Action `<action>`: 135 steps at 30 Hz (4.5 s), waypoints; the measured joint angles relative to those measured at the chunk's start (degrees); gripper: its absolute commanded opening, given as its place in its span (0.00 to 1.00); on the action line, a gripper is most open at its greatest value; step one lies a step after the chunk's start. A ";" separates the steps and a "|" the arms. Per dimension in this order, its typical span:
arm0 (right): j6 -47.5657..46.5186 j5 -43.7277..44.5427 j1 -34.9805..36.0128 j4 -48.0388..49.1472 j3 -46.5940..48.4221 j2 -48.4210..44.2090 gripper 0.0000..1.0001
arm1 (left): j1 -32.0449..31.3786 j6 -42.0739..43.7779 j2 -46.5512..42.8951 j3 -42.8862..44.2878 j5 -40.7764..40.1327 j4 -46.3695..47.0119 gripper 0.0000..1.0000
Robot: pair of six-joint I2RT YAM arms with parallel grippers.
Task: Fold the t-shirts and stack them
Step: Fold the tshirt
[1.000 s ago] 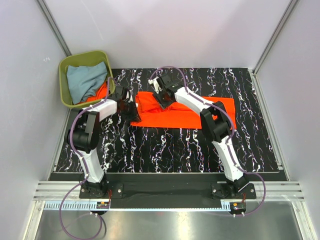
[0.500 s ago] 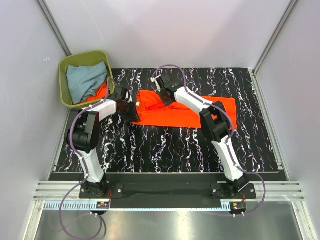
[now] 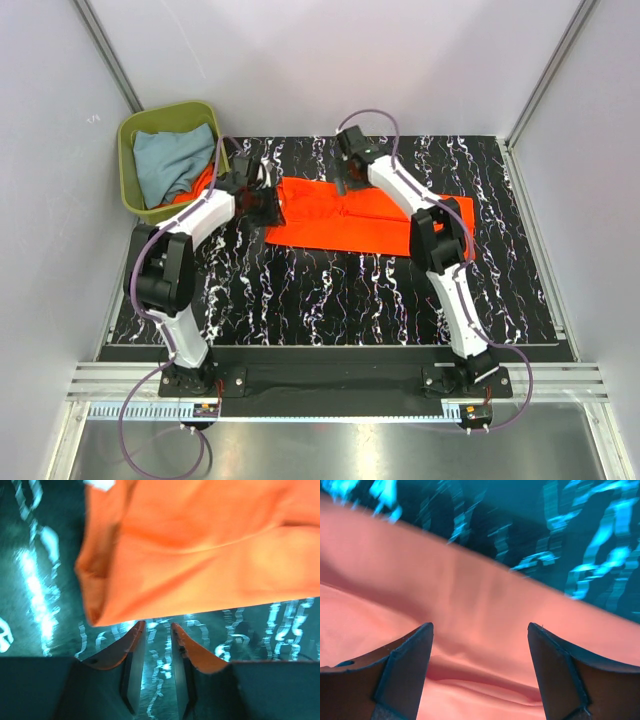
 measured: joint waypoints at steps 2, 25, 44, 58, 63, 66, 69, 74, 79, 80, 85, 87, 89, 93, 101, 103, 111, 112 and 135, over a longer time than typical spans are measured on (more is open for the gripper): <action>0.11 0.15 -1.51 -1.51 2.97 0.15 0.85 | -1.46 -0.09 -0.61 2.10 -0.11 0.04 0.33; 9.16 -14.58 -21.00 0.94 -44.11 -33.83 0.76 | -5.99 -15.26 8.46 4.11 -7.34 3.85 0.43; 15.76 -15.04 -35.08 3.96 -53.44 -35.36 0.31 | -5.92 -11.19 12.87 7.26 -9.70 3.82 0.43; 17.29 -10.58 -38.05 5.53 -61.02 -35.91 0.32 | -4.31 -9.25 13.09 7.56 -8.74 3.72 0.42; 19.96 -10.73 -39.04 6.75 -64.32 -38.16 0.34 | -3.82 -8.46 14.21 9.18 -8.46 3.72 0.42; 23.06 -12.59 -39.65 7.48 -67.12 -40.13 0.36 | -3.26 -8.44 15.56 10.91 -7.85 3.74 0.42; 25.73 -15.13 -40.15 9.09 -69.85 -42.12 0.38 | -2.32 -8.39 18.16 14.47 -6.43 3.78 0.42; 30.25 -22.23 -40.02 12.46 -76.54 -46.71 0.40 | -1.03 -8.02 25.31 24.79 -3.26 4.20 0.43; 33.64 -28.76 -35.50 14.01 -81.68 -49.99 0.41 | 0.22 -8.94 32.50 35.34 -0.37 4.50 0.42; 34.67 -29.59 -33.79 14.32 -82.88 -50.77 0.41 | 0.42 -9.38 34.01 37.73 0.09 4.37 0.42; 39.26 -32.22 -21.59 14.64 -87.56 -54.66 0.42 | 1.03 -10.86 40.09 46.29 1.90 6.56 0.42; 42.40 -32.52 -14.95 15.43 -88.41 -55.10 0.42 | 1.09 -11.28 41.31 47.36 2.58 8.35 0.42; 45.40 -33.20 -8.79 16.28 -88.56 -54.80 0.43 | 1.18 -11.72 42.42 48.13 3.41 10.71 0.42; 50.64 -33.73 5.60 17.70 -85.96 -51.43 0.44 | 1.57 -12.09 45.44 51.76 5.07 13.38 0.43; 52.17 -33.86 25.27 19.43 -76.52 -45.44 0.55 | 3.02 -9.88 48.24 56.04 6.29 15.98 0.52; 51.06 -33.31 25.68 18.97 -75.36 -46.60 0.64 | 3.17 -8.79 47.78 55.84 6.45 15.67 0.54; 43.43 -26.97 14.32 11.80 -70.64 -61.11 0.72 | 1.68 -5.60 22.25 29.33 5.81 13.05 0.57; 42.12 -26.38 10.49 11.02 -70.66 -61.88 0.72 | 0.81 -5.38 18.21 26.58 5.44 12.81 0.57; 35.71 -23.85 -2.71 8.04 -82.40 -53.33 0.68 | -6.51 -15.30 33.92 30.93 1.57 21.84 0.52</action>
